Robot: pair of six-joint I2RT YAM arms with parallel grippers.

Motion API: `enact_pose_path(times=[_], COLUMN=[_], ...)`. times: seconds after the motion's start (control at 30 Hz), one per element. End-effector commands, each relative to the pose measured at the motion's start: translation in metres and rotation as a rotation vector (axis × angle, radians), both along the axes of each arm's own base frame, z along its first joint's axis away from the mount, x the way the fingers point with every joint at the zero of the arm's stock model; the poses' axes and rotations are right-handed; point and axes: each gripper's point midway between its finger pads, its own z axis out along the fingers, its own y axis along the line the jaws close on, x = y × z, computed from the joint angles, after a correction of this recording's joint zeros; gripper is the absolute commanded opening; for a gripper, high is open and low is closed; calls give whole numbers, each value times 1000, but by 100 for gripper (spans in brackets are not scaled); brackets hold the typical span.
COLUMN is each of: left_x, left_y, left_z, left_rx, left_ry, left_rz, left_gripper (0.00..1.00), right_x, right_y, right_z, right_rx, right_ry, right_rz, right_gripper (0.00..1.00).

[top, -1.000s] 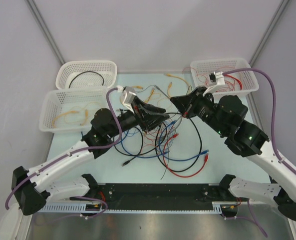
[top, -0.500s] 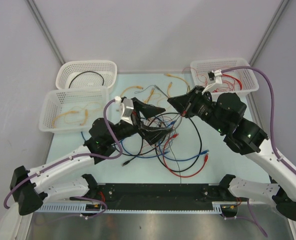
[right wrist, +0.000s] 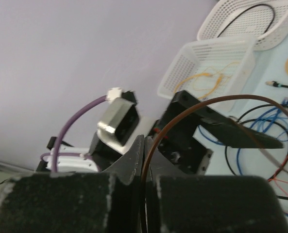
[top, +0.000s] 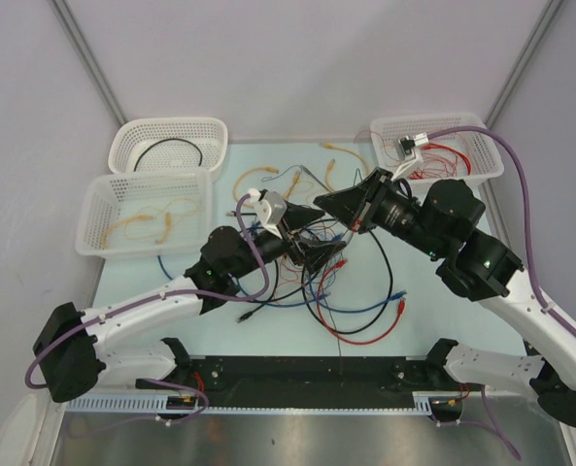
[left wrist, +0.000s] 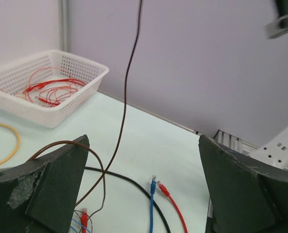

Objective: Untangle the cables

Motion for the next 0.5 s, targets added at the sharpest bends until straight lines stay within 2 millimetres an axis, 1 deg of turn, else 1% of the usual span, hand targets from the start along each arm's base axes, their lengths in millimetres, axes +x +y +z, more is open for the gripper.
enact_pose_path(times=[0.0,0.03,0.07,0.13,0.17,0.2,0.23,0.27,0.33,0.37,0.43,0.47], left_x=[21,25,30,41,43,48,50,53,58,58,61,59], left_y=[3,3,3,2,2,-1,-3,-5,-14,-18,-25,-29], left_z=[10,10,13,11,18,14,15,22,19,21,22,27], left_rx=[-30,-28,-32,-21,-36,-25,-28,-37,-32,-45,-66,-80], left_ry=[-54,-56,-61,-64,-80,-87,-91,-100,-103,-106,-106,-109], left_rz=[113,131,153,198,208,219,221,224,207,192,170,147], left_gripper=[99,100,99,99,100,100,100,98,92,89,74,65], right_x=[-31,-38,-45,-55,-58,-64,-68,-71,-77,-78,-79,-79], right_y=[7,8,11,13,14,15,15,15,15,13,13,12], right_z=[47,54,56,61,63,64,65,66,68,70,71,72], right_rx=[127,137,140,149,154,158,162,167,175,181,183,184], right_ry=[-46,-57,-58,-63,-67,-65,-59,-56,-57,-62,-63,-68], right_rz=[132,152,176,210,221,241,253,260,280,281,287,287], right_gripper=[0,0,0,0,0,0,0,0,0,0,0,0])
